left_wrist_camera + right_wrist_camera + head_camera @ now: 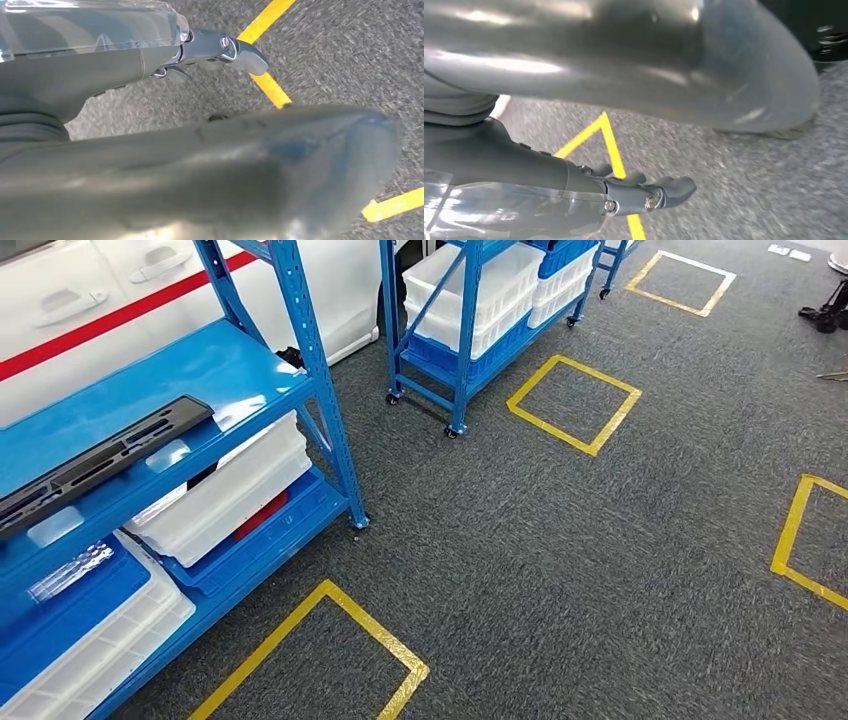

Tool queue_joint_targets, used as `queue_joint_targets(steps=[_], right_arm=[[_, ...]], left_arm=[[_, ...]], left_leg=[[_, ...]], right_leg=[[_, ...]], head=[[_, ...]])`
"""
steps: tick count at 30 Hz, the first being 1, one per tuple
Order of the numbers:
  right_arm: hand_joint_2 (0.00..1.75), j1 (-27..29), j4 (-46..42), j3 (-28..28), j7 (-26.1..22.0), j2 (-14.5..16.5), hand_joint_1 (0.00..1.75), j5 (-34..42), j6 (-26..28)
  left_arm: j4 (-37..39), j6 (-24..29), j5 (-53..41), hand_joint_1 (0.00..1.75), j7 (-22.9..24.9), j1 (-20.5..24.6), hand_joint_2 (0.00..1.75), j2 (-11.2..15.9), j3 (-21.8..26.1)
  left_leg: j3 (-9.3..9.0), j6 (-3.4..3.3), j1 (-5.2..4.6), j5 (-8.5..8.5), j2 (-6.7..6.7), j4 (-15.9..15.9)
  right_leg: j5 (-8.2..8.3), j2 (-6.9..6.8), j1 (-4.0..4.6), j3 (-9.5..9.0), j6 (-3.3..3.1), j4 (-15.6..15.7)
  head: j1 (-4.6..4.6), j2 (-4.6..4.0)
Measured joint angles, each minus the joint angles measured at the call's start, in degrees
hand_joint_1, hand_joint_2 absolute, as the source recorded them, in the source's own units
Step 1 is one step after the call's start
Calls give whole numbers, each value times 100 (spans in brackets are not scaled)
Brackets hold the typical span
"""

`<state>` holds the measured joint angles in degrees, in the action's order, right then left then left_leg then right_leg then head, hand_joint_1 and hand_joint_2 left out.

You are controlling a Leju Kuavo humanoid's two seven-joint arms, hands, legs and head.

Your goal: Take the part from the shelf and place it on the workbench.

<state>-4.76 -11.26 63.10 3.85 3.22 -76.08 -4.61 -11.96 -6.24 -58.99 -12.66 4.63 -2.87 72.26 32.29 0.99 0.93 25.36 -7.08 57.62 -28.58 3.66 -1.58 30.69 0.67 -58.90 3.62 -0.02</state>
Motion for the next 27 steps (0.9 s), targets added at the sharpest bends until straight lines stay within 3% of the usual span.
queue_joint_targets(steps=[2, 3, 4, 6, 8, 9, 11, 12, 13, 15, 17, 19, 21, 23, 24, 25, 26, 27], right_arm=[[0, -22, 0, -3, -1, 16, 0, 0, 1], [0, -27, 0, -4, -1, 25, 0, 0, 2], [0, -20, 0, -5, -1, 37, 0, 0, 5], [0, 0, 0, -6, -1, 56, 0, 0, 9], [0, 12, 0, -8, -1, 72, 0, -3, 9], [0, 11, 0, -12, -1, 79, 0, -6, 11], [0, 4, 0, -24, -1, 99, 0, -13, 19], [0, 2, 0, -29, -1, 111, 0, -15, 24], [0, 3, 0, -33, -1, 125, 0, -18, 30], [0, -13, 0, -39, -1, 149, 0, -33, 39], [0, -50, -1, -55, -2, 173, 0, -61, 40], [0, -61, -1, -77, -3, 192, 0, -88, 37], [0, -40, -1, -92, -3, 199, 0, -105, 25], [0, -16, 0, -107, -3, 205, 0, -116, 18], [0, -7, 0, -117, -3, 205, 0, -120, 20], [0, -2, 0, -127, -3, 205, 0, -127, 27], [0, 1, 0, -138, -3, 204, 0, -134, 34], [0, 2, 0, -143, -3, 204, 0, -138, 37]], left_arm=[[0, -2, -20, 0, -8, -19, 0, 9, -1], [0, -5, -32, 0, -16, -27, 0, 12, -1], [0, -11, -46, 0, -28, -24, 0, 17, -2], [0, -22, -65, 0, -63, 5, 0, 30, -2], [0, -27, -88, 0, -107, 18, 0, 42, -2], [0, -27, -103, 0, -128, 9, 0, 45, -3], [0, -28, -124, 0, -161, -5, 0, 60, -13], [0, -29, -132, 0, -173, 2, 0, 73, -25], [0, -29, -137, 0, -184, 21, 0, 87, -41], [0, -29, -140, 0, -191, 48, 0, 114, -71], [0, -26, -139, 0, -191, 38, 0, 139, -83], [0, -23, -138, 0, -191, 36, 0, 155, -88], [0, -23, -138, 0, -192, 66, 0, 156, -94], [0, -22, -139, 0, -187, 82, 0, 156, -96], [0, -21, -141, 0, -181, 78, 0, 156, -96], [0, -20, -143, 0, -177, 73, 0, 156, -96], [0, -20, -143, 0, -173, 69, 0, 156, -96], [0, -19, -143, 0, -171, 68, 0, 156, -96]], left_leg=[[38, 68, 24, -6, -42, 8], [85, 89, 25, 53, 56, 94], [187, 102, 22, 183, 209, 308], [539, 117, 14, 577, 538, 1064], [821, 126, 16, 801, 641, 1697], [809, 119, 16, 750, 660, 1708], [448, 76, 5, 404, 774, 1070], [221, 42, -19, 260, 923, 637], [50, 0, -48, 163, 1041, 307], [-48, -68, -106, 136, 1133, 47], [-40, -126, -104, 98, 990, 4], [-68, -191, -72, 42, 864, -62], [-61, -237, -63, 5, 726, -83], [-44, -251, -73, -5, 557, -77], [-44, -250, -75, -5, 468, -71], [-50, -244, -75, -2, 380, -62], [-58, -233, -72, 3, 292, -49], [-63, -228, -71, 6, 249, -42]], right_leg=[[25, -136, 10, 2, -89, 18], [38, -206, 10, -1, -138, 36], [48, -286, 11, -1, -182, 54], [46, -454, 49, 9, -238, 62], [37, -633, 85, 15, -254, 60], [31, -716, 96, 10, -256, 59], [15, -865, 110, -17, -247, 59], [2, -934, 123, -35, -232, 56], [-11, -997, 135, -47, -208, 53], [-31, -1119, 149, -67, -149, 54], [-49, -1171, 137, -99, -82, 58], [-213, -876, 114, -39, -25, -132], [-593, -487, 92, 269, -4, -788], [-839, -381, 84, 617, -1, -1477], [-790, -372, 82, 677, -1, -1563], [-626, -362, 78, 627, -4, -1416], [-383, -316, 69, 481, -11, -1061], [-249, -297, 65, 395, -16, -857]], head=[[1, 0], [1, 0], [1, 0], [1, 0], [1, 0], [1, 0], [1, 0], [1, 0], [1, 0], [1, 0], [0, 0], [-1, 0], [0, 0], [-1, 0], [-1, 0], [-1, 0], [-1, 0], [-1, 0]])
